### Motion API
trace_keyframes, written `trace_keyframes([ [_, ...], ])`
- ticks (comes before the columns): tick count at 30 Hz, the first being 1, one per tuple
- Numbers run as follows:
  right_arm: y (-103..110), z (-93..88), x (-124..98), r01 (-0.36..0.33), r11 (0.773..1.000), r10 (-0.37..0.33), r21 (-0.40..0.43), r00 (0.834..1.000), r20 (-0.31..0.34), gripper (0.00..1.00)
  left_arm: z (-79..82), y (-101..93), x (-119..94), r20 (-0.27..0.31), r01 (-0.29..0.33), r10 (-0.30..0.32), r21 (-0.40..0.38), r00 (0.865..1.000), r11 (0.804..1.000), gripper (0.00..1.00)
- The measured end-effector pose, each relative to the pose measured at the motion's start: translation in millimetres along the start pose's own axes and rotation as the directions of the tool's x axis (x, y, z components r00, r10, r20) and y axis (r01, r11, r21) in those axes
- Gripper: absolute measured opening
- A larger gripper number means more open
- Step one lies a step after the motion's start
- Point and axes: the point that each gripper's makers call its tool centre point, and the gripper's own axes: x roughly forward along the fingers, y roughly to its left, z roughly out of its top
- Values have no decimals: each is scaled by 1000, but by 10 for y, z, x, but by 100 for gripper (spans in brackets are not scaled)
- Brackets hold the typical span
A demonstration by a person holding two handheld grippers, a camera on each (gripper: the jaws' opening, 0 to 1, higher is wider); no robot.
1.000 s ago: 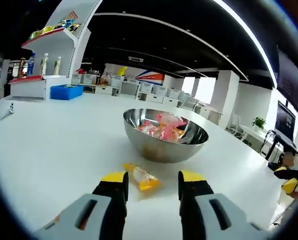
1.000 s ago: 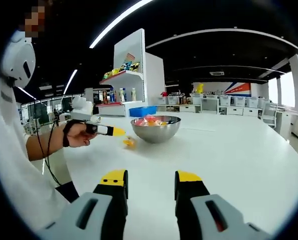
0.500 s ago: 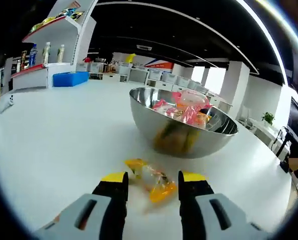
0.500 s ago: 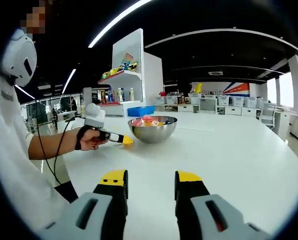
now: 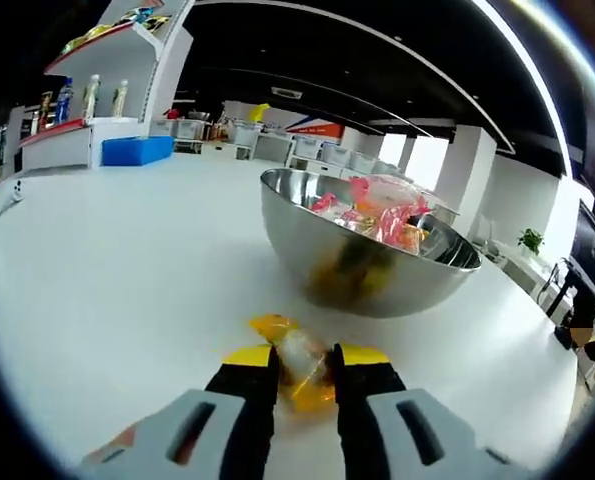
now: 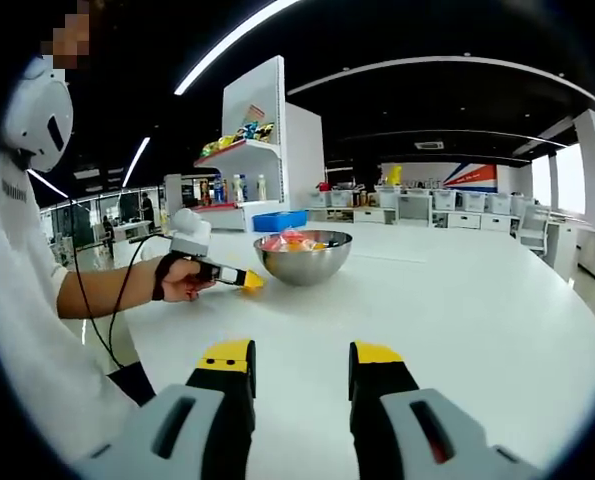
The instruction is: Pick up the marshmallows scattered on the table and place them into the bowl on the table
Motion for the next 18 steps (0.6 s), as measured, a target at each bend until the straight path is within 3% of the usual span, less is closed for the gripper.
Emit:
trace_keyframes([
  [14, 113, 17, 28, -10, 1000, 10, -9, 1000, -3, 37, 122, 170, -208, 42, -8, 7, 22, 999, 1000, 20],
  [18, 152, 39, 43, -14, 1000, 14, -17, 1000, -5, 37, 228, 233, -330, 72, 23, -25, 30, 997, 999, 20],
])
